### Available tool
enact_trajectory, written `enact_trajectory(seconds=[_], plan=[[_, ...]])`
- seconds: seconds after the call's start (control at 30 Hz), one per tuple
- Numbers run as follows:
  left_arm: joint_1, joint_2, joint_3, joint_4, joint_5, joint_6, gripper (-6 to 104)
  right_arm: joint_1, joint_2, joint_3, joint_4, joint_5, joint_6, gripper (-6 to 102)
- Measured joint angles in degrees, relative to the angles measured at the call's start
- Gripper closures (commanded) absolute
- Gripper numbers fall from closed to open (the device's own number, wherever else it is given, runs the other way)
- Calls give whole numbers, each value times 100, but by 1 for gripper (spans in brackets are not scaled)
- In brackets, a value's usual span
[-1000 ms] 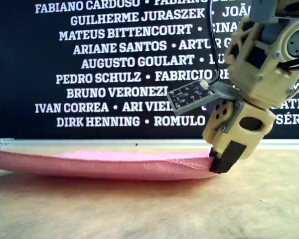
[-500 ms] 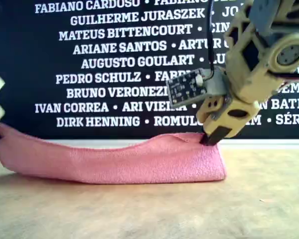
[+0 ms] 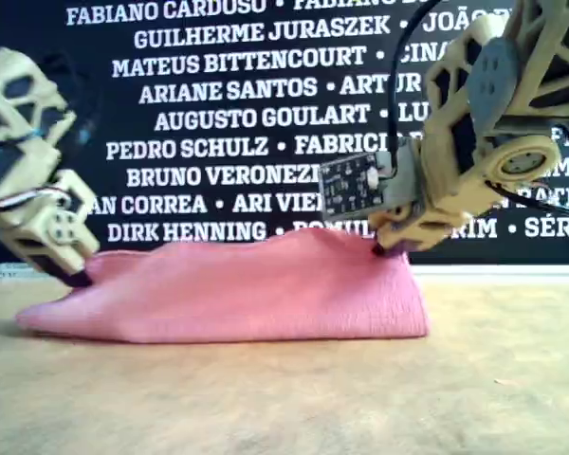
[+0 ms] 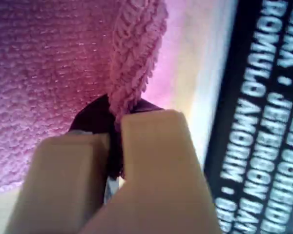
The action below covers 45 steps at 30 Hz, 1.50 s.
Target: Fold a cloth
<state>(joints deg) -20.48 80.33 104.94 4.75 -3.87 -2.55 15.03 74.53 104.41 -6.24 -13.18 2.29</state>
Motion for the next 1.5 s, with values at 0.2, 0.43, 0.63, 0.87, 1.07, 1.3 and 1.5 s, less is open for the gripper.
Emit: enact_trajectory(seconds=[0.2, 0.43, 0.63, 0.87, 1.07, 1.3, 1.5], plan=[[237, -1151, -1687, -18, -9, 0, 98, -369, -1107, -1731, -26, 0, -9, 94], [598, -2487, -3832, -18, -9, 0, 98, -510, -2619, -3639, -26, 0, -9, 94], [624, -3331, -4685, -18, -9, 0, 98, -475, -3665, -4737, -26, 0, -18, 94], [624, -3568, -4799, -18, -9, 0, 98, -492, -4342, -5537, -26, 0, -18, 94], [782, -3568, -4808, -18, -9, 0, 98, -492, -4693, -6108, -26, 0, -18, 94], [967, -3568, -5019, -18, 9, 0, 98, -457, -5098, -6574, -62, -9, -18, 93], [967, -3937, -5133, -79, 53, 0, 89, -466, -5467, -7014, -62, -26, -18, 91]])
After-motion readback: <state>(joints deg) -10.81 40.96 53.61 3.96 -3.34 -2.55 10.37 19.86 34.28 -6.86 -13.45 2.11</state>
